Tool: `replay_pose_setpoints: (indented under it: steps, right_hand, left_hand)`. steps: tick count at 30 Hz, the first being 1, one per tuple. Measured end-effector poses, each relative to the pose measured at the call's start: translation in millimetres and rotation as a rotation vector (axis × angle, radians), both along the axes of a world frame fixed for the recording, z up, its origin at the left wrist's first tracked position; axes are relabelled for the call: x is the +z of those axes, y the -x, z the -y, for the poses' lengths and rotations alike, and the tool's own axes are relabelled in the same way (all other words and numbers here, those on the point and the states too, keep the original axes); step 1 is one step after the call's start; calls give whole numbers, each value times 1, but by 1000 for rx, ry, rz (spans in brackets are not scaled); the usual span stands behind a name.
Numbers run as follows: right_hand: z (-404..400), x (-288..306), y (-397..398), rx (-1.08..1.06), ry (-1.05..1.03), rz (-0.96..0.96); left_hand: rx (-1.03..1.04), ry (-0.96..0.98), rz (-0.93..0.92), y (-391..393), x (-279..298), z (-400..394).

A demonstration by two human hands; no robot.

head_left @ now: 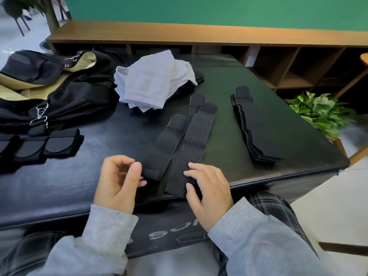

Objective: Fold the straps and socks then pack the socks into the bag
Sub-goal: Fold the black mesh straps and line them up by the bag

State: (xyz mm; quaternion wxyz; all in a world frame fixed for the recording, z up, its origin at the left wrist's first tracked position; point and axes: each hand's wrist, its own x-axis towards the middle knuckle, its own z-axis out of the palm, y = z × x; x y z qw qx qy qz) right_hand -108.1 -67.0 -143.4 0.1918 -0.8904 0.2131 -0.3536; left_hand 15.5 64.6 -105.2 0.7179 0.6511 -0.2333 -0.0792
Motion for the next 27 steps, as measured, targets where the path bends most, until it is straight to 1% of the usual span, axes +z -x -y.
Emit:
replay_pose_setpoints:
  steps: [3, 7, 10, 13, 16, 19, 23, 26, 27]
  right_hand:
    - [0, 0, 0, 0, 6, -8]
    - [0, 1, 0, 0, 4, -15]
    - [0, 2, 0, -3, 4, -13]
    - [0, 2, 0, -1, 5, -15]
    - [0, 2, 0, -4, 4, -25]
    - [0, 2, 0, -2, 7, -36]
    - [-1, 4, 1, 2, -27, -22]
    - [-3, 8, 1, 8, -127, -75]
    - [-3, 9, 1, 2, -125, -102]
  left_hand:
    - [-7, 5, 19, -2, -1, -2]
    - [13, -129, 110, -7, -2, -3]
    - [22, -163, 172, -7, -1, -4]
    - [25, -95, 166, -5, 2, -4]
    - [29, -31, 200, -5, 8, -5]
    - [53, 42, 121, -2, 18, -7]
    - [89, 47, 146, 5, 33, -10]
    - [72, 28, 204, 13, 46, -13]
    - [58, 34, 225, 14, 50, -14]
